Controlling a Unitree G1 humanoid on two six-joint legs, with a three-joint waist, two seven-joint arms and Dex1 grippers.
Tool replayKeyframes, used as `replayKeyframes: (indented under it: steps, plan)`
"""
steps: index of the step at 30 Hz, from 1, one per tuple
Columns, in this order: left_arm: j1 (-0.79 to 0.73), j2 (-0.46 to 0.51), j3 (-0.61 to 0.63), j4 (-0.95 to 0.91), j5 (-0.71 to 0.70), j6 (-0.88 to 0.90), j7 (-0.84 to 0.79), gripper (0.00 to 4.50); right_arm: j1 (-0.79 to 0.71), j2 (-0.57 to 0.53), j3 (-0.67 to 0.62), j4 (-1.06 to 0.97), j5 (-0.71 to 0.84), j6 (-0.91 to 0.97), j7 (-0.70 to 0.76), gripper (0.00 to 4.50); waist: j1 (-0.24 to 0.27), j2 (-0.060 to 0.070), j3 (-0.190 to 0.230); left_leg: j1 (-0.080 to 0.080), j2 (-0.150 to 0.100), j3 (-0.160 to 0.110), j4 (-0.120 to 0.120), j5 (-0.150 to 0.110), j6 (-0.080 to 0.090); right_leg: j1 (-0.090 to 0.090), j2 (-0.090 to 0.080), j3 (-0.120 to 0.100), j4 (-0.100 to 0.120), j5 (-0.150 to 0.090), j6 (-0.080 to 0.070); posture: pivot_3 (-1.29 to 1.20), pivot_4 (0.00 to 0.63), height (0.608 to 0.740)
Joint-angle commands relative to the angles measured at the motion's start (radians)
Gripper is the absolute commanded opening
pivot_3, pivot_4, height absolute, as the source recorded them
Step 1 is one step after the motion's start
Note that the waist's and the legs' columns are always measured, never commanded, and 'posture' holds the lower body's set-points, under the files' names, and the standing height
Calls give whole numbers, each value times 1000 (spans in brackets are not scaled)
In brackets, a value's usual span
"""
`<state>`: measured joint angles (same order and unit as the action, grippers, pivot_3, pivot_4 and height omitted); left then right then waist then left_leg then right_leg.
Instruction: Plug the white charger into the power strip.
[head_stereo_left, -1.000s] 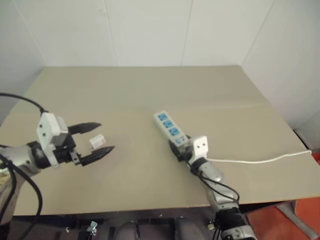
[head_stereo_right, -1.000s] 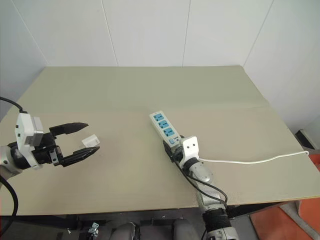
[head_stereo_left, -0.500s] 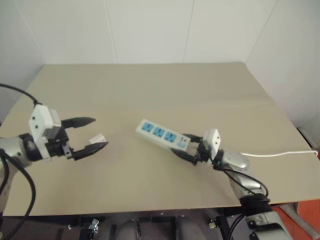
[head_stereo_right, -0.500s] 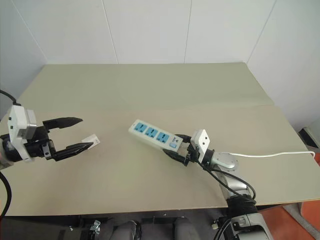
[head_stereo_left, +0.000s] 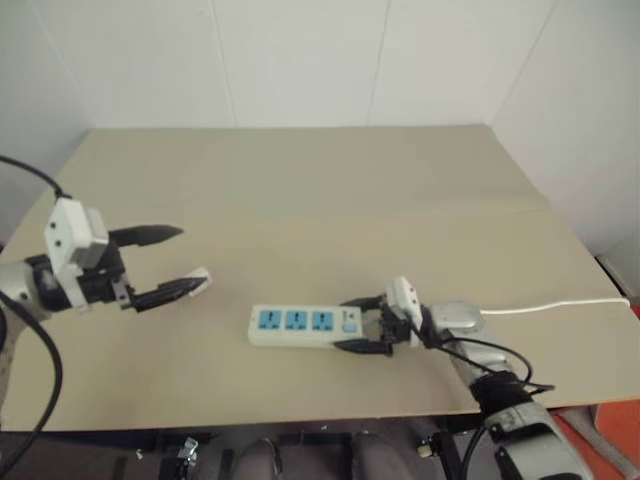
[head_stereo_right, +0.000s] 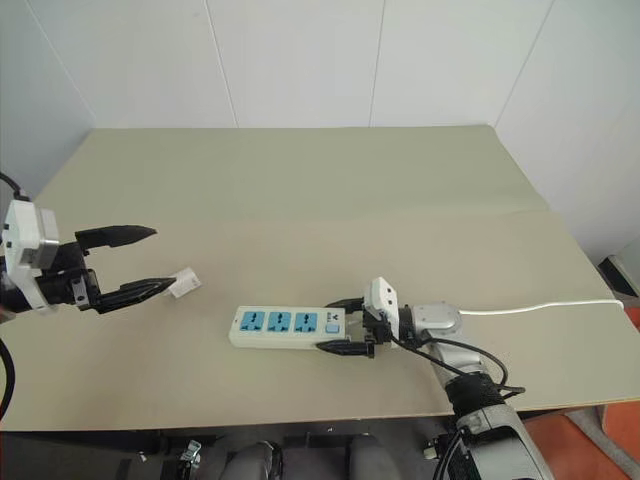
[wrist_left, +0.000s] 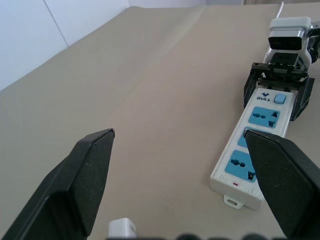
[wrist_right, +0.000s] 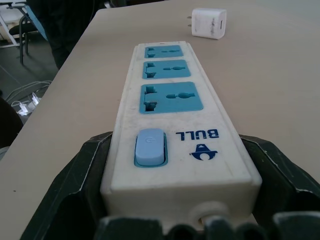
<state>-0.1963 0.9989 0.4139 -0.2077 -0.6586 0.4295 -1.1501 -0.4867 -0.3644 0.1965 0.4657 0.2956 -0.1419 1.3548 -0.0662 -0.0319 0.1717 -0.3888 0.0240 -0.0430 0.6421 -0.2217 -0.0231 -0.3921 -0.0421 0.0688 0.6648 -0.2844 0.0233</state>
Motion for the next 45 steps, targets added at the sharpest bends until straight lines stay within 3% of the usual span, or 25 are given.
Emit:
replayKeyframes:
  steps: [1,4,9,13,19,26,35,45]
  plan:
    - [-109,64,-15,80,-45,73,-46,4500,-23,15,1,41,-14,-35,21,3433,-1,0,0,0,0,0,0,0,0,0,0,0,0,0,0,0,150,740]
    - [-267,163,-129,242,43,76,-142,4500,-35,27,3,65,-21,-46,33,3433,-3,0,0,0,0,-1,1,0,0,0,1,-1,0,0,0,0,150,740]
    - [-646,242,-485,519,388,-9,-289,4500,-44,55,3,88,-34,-67,26,3433,-3,0,0,1,0,-1,1,0,0,1,3,-1,0,0,0,0,150,740]
    - [-922,148,-713,682,619,51,-358,4500,-28,80,0,70,-42,-70,-3,3433,0,0,0,0,0,-1,1,0,0,1,4,-1,1,0,1,0,150,740]
    - [-1174,-65,-974,890,893,360,-376,4500,30,81,-8,-13,-41,-51,-49,3433,-4,0,0,-2,0,-3,2,0,0,0,5,-1,1,-1,2,0,150,740]
    - [-1304,-213,-1166,1113,990,472,-464,4500,89,48,-8,-124,-34,8,-71,3433,-1,-1,0,-13,0,-5,4,1,0,-14,5,-1,13,-1,2,0,150,740]
    - [-1282,-328,-1176,1276,1079,415,-463,4500,109,32,-8,-184,-28,56,-99,3433,0,-1,1,-15,-6,-8,6,1,0,-14,0,-1,14,-4,6,0,150,740]
    - [-1196,-366,-1180,1317,1152,301,-450,4500,138,37,-1,-242,-27,91,-135,3433,-1,-1,1,-16,-7,-8,7,1,0,-14,-1,-1,14,-4,6,0,150,740]
